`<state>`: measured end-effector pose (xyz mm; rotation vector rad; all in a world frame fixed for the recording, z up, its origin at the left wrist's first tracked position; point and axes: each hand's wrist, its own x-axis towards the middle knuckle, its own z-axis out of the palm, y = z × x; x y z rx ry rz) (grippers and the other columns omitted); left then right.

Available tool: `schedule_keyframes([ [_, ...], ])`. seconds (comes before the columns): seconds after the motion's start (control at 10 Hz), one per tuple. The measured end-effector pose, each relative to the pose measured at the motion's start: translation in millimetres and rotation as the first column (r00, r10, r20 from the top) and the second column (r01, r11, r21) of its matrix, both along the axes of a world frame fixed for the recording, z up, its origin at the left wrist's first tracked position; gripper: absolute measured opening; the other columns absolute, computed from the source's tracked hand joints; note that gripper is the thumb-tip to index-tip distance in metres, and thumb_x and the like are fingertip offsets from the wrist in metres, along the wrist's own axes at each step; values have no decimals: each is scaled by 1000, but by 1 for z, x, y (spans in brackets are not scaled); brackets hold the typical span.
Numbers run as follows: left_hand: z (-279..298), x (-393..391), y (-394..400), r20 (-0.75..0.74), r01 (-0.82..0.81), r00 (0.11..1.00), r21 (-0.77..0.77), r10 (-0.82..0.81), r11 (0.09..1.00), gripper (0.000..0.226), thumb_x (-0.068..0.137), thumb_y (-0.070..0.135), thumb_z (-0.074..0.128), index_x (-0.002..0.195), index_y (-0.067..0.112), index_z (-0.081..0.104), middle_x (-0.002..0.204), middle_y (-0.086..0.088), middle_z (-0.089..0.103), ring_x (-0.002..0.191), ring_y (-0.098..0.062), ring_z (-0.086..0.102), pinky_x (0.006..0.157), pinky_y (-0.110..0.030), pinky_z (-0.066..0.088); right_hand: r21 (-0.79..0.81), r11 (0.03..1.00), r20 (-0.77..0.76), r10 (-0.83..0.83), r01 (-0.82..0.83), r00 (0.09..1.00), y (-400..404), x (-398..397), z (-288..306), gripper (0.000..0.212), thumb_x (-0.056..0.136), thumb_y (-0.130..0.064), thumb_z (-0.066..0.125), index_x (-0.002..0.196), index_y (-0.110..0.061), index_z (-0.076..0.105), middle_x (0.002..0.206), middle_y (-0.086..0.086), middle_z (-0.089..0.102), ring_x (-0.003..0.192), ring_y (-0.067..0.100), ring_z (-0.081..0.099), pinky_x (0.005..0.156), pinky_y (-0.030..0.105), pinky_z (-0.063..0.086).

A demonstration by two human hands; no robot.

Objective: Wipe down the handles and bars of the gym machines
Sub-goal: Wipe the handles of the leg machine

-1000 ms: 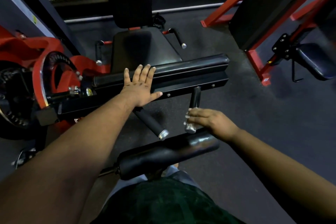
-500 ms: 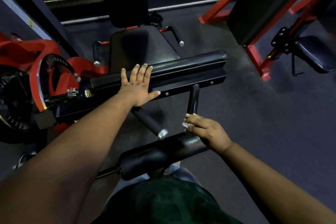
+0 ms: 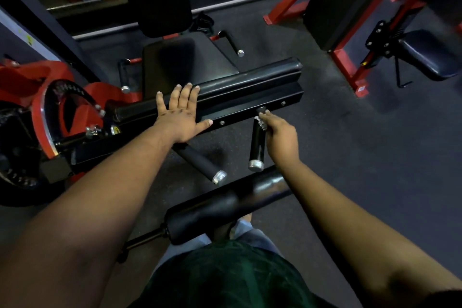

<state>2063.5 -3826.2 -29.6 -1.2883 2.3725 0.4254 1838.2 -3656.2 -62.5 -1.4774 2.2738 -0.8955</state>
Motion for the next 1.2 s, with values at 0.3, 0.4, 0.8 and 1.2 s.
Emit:
schedule_keyframes([
  [0.3,0,0,0,-5,1,1000,-1,-1,1000,101,94,80,28,158,25,-28,166,2,-34,154,-26,-29,116,-65,-19,-59,966,-30,249,-250,968,92,36,22,47,86,11,65,125,-14,72,138,9,63,125,20,62,106,26,48],
  [0.4,1,-1,-1,-6,2,1000,-8,-2,1000,101,94,80,28,158,25,-27,166,3,-33,154,-25,-28,118,-66,-18,-99,970,-133,207,-221,969,63,8,24,30,95,-4,59,121,-10,74,134,10,66,122,25,65,102,33,51],
  [0.8,3,0,2,-5,2,1000,-5,-2,1000,101,94,80,29,158,25,-28,166,3,-33,154,-24,-28,118,-66,-17,95,992,-165,104,-89,981,42,17,17,40,91,1,63,127,-16,69,99,4,52,83,17,52,68,25,38],
  [1.2,3,0,0,-9,-3,1000,-5,3,1000,100,95,79,28,157,26,-29,166,3,-34,154,-24,-29,118,-65,-18,174,968,-326,229,-180,917,-39,-19,22,29,94,-10,60,122,-13,69,110,7,55,99,32,58,73,31,42],
])
